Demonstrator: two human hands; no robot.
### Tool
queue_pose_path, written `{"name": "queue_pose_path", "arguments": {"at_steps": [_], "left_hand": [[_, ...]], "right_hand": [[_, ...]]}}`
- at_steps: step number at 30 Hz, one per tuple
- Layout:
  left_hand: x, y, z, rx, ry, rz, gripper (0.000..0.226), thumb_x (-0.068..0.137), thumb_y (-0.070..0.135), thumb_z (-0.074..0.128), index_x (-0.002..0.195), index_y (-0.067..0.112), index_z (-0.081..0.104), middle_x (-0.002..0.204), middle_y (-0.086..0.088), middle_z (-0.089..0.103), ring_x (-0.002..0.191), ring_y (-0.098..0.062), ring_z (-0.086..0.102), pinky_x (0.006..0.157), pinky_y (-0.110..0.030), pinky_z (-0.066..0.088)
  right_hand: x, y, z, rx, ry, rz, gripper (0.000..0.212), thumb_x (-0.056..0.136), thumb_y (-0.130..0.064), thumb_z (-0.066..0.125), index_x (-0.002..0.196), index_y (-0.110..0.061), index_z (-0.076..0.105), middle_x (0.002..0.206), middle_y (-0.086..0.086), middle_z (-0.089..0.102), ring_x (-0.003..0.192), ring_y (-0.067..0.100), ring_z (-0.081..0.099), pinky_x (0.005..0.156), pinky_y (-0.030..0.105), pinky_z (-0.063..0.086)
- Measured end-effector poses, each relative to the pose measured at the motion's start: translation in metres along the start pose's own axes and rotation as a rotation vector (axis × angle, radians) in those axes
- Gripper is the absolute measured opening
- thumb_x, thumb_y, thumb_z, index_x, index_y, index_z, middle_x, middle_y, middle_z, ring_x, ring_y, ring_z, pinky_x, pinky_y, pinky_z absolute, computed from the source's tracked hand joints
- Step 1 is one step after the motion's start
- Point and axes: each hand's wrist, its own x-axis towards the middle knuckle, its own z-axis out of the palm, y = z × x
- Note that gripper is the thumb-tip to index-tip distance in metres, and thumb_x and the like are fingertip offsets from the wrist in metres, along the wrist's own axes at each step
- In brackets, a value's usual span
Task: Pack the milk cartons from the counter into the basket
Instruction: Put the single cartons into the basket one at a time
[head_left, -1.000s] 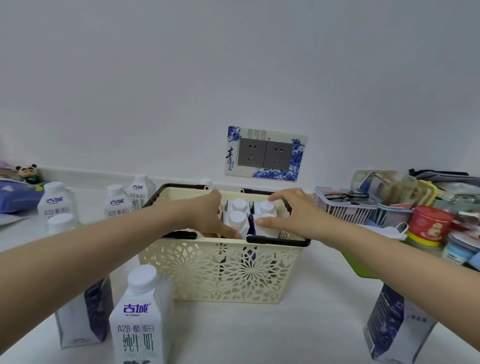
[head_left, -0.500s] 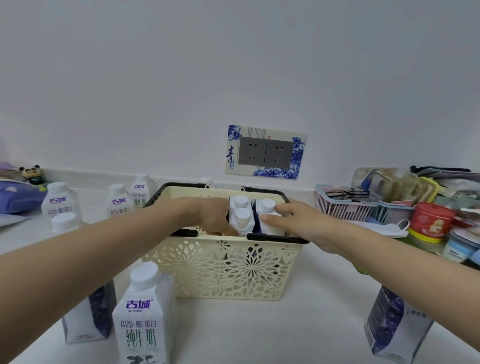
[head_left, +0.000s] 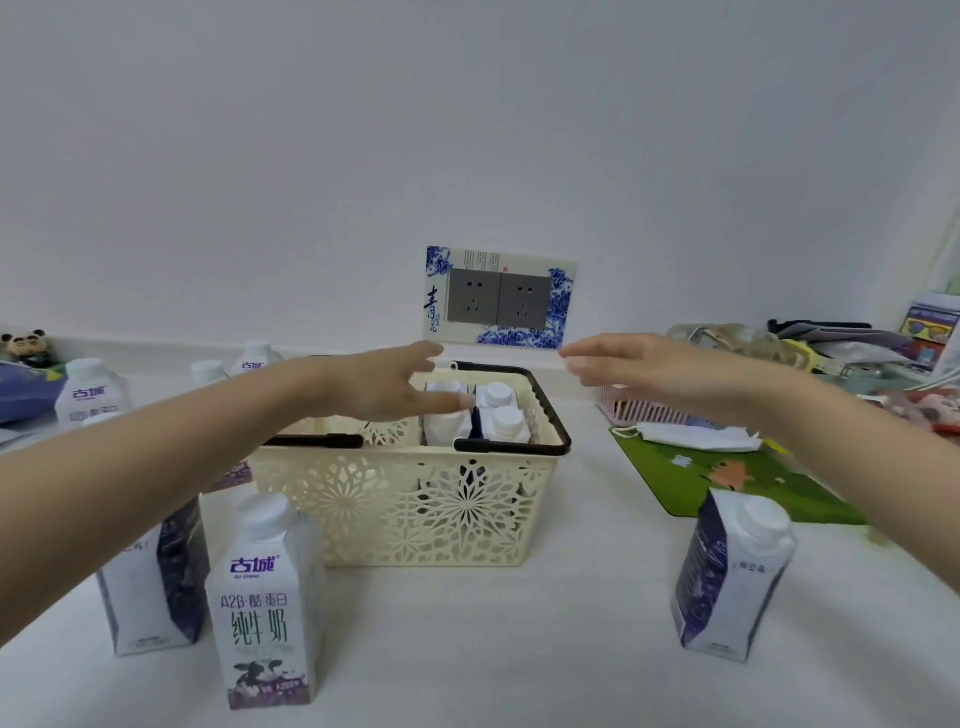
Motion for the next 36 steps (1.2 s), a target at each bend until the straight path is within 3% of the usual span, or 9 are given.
{"name": "queue_pose_path", "arguments": {"at_steps": [4,7,10,12,16,21,24,29,36], "left_hand": [[-0.011,0.015,0.007,0.018,0.096,0.166,0.089,0.066,0.07,0.045,0.143,0.025,0.039,0.148,0.009,0.043,0.134,-0.011,0.041,0.107,-0.027,0.034],[-0.013,0.027,0.021,0.049,0.073,0.223,0.082,0.07,0.069,0.044,0.141,0.027,0.043,0.147,0.011,0.044,0.135,-0.008,0.039,0.106,-0.024,0.032],[-0.009,0.035,0.035,0.139,0.054,0.232,0.065,0.087,0.057,0.046,0.143,0.025,0.04,0.15,0.01,0.04,0.136,-0.01,0.038,0.102,-0.02,0.029],[-0.008,0.036,0.041,0.182,0.042,0.23,0.061,0.09,0.054,0.043,0.143,0.025,0.04,0.151,0.009,0.04,0.135,-0.012,0.039,0.099,-0.021,0.03],[-0.009,0.033,0.047,0.177,0.013,0.223,0.053,0.092,0.053,0.037,0.139,0.029,0.045,0.149,0.008,0.041,0.134,-0.014,0.04,0.097,-0.022,0.029],[-0.008,0.029,0.041,0.127,-0.037,0.2,0.062,0.092,0.058,0.024,0.138,0.024,0.05,0.147,0.007,0.045,0.134,-0.013,0.041,0.111,-0.029,0.028],[-0.002,0.022,0.033,0.127,-0.07,0.219,0.06,0.094,0.054,0.02,0.138,0.026,0.05,0.149,0.01,0.042,0.139,-0.009,0.035,0.113,-0.025,0.023],[0.012,0.008,0.017,0.11,-0.046,0.213,0.05,0.089,0.057,0.04,0.126,0.03,0.062,0.132,0.011,0.061,0.124,-0.009,0.052,0.11,-0.033,0.037],[0.041,0.006,0.013,0.123,-0.007,0.265,0.035,0.079,0.048,0.068,0.108,0.029,0.073,0.101,0.01,0.07,0.084,-0.006,0.059,0.076,-0.019,0.046]], "right_hand": [[-0.049,0.023,-0.026,-0.102,-0.124,0.03,0.049,0.076,-0.06,0.053,0.124,-0.046,0.053,0.121,-0.034,0.053,0.098,-0.026,0.051,0.085,0.005,0.041],[-0.069,0.05,-0.029,-0.154,-0.189,0.098,0.053,0.072,-0.059,0.062,0.124,-0.048,0.052,0.128,-0.031,0.051,0.114,-0.014,0.049,0.097,0.015,0.042],[-0.083,0.071,-0.026,-0.149,-0.227,0.104,0.038,0.078,-0.044,0.068,0.114,-0.049,0.056,0.124,-0.03,0.052,0.111,-0.017,0.048,0.09,0.014,0.048],[-0.088,0.082,-0.022,-0.159,-0.201,0.089,0.043,0.078,-0.043,0.071,0.119,-0.045,0.057,0.128,-0.024,0.052,0.107,-0.014,0.052,0.084,0.019,0.053],[-0.092,0.09,-0.012,-0.233,-0.078,-0.008,0.048,0.076,-0.046,0.073,0.121,-0.044,0.057,0.118,-0.027,0.056,0.082,-0.024,0.052,0.067,0.007,0.044],[-0.089,0.094,-0.007,-0.153,0.009,-0.029,0.028,0.078,-0.037,0.074,0.105,-0.042,0.069,0.107,-0.018,0.068,0.098,0.001,0.065,0.075,0.024,0.056],[-0.086,0.086,-0.007,-0.022,0.04,-0.053,0.025,0.079,-0.025,0.073,0.104,-0.027,0.072,0.101,-0.009,0.073,0.088,0.001,0.07,0.062,0.019,0.056],[-0.069,0.049,-0.017,0.166,0.229,-0.208,0.032,0.065,-0.041,0.069,0.095,-0.031,0.073,0.087,-0.015,0.076,0.078,-0.002,0.069,0.057,0.013,0.051],[-0.023,-0.004,-0.022,0.357,0.451,-0.385,0.023,0.078,-0.032,0.065,0.093,-0.016,0.071,0.074,-0.006,0.072,0.052,-0.004,0.061,0.046,0.005,0.043]]}}
